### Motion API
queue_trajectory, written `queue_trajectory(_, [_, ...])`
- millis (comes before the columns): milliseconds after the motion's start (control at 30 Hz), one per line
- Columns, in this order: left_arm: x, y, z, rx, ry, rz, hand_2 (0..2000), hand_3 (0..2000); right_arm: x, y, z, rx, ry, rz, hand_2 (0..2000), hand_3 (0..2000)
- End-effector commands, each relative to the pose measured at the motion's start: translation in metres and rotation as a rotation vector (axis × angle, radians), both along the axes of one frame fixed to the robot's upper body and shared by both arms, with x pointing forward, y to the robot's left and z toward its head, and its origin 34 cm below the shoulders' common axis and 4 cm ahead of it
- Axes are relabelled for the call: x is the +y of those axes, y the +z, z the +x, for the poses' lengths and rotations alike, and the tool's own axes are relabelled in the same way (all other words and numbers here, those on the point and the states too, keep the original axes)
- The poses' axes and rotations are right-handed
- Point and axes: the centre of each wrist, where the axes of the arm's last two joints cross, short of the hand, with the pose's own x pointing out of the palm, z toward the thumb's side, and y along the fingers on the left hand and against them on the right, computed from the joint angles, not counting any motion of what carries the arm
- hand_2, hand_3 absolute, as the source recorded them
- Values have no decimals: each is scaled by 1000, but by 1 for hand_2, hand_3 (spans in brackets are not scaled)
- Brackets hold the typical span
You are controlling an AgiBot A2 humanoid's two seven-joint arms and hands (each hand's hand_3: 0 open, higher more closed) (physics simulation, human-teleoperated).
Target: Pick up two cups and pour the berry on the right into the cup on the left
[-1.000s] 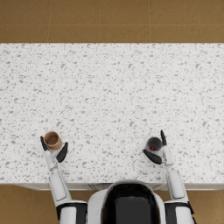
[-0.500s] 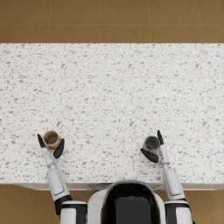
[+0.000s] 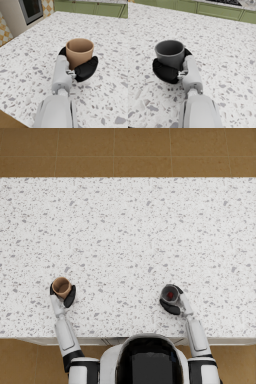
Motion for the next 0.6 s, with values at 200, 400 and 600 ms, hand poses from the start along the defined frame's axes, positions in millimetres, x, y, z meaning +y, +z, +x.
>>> queue_trajectory(200, [-59,90,0,-333,-216,94,2000,1280,19,78,5,-300,94,76,2000,1280])
queue_trajectory(400, [-104,102,15,-390,-404,73,2000,1280,37,109,22,-440,68,154,2000,1280])
queue_trajectory(600, [-152,111,37,-440,-551,11,2000,1280,49,140,47,-559,23,198,2000,1280])
